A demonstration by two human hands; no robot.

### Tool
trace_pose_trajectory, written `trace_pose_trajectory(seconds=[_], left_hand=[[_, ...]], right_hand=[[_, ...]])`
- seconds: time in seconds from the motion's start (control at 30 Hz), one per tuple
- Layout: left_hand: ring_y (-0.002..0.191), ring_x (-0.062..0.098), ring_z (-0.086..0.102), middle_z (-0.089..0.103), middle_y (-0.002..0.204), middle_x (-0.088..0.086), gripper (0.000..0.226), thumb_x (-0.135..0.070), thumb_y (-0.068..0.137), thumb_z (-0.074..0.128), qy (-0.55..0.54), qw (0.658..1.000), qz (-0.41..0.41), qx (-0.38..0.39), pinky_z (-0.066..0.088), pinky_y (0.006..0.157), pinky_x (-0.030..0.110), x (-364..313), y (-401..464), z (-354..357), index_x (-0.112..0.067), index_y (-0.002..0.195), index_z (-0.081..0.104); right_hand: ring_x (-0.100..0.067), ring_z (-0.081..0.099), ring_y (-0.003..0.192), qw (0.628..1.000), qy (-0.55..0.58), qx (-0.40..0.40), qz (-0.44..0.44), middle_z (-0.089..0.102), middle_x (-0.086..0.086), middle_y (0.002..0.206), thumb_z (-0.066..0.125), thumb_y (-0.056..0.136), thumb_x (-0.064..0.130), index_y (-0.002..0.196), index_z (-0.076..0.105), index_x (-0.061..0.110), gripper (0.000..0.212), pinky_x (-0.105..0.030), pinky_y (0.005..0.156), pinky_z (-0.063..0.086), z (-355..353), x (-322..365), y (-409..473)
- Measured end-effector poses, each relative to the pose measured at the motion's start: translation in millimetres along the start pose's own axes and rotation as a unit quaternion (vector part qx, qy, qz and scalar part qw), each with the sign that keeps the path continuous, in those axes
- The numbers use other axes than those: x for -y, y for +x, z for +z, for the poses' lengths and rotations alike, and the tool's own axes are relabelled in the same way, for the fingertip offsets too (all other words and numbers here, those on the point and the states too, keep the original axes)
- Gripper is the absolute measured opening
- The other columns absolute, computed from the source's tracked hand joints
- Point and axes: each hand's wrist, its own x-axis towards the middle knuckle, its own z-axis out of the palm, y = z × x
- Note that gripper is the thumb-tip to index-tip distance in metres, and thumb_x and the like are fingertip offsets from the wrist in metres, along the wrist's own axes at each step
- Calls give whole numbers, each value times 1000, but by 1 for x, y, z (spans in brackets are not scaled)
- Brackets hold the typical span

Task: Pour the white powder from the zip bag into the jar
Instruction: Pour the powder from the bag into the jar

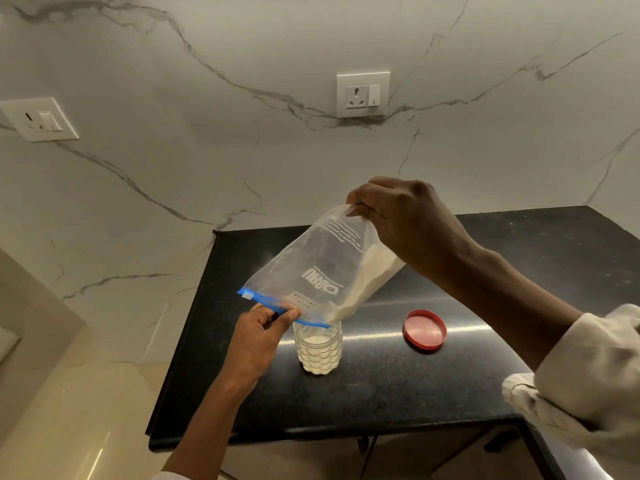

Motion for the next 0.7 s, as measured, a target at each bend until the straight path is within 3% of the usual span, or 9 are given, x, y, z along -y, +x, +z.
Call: trace_pose_trajectory(seconds=[0.3,0.53,0.7], left_hand=[[93,13,68,73,97,-3,6,-25,84,69,-11,1000,-1,-1,55,87,29,-1,-1,0,-25,90,70],[89,9,68,73,92,-4,3,-27,85,68,-12,1000,10,2,53,81,22,-7,-5,-3,-27,88,70],[89,8,68,72,92,-6,4,-27,85,68,-7,1000,2,2,54,82,24,-6,-8,-3,-27,89,70]], right_hand=[[-22,70,74,1000,6,-6,7,72,-11,90,71,86,16,98,71,3,18,-38,66,61,1,3,0],[-18,69,73,1000,3,-16,0,72,-9,89,68,89,14,97,71,3,15,-33,65,59,-4,7,0],[-21,70,72,1000,-5,-4,-3,72,-11,88,67,88,15,97,71,1,17,-34,64,60,-3,8,-2]])
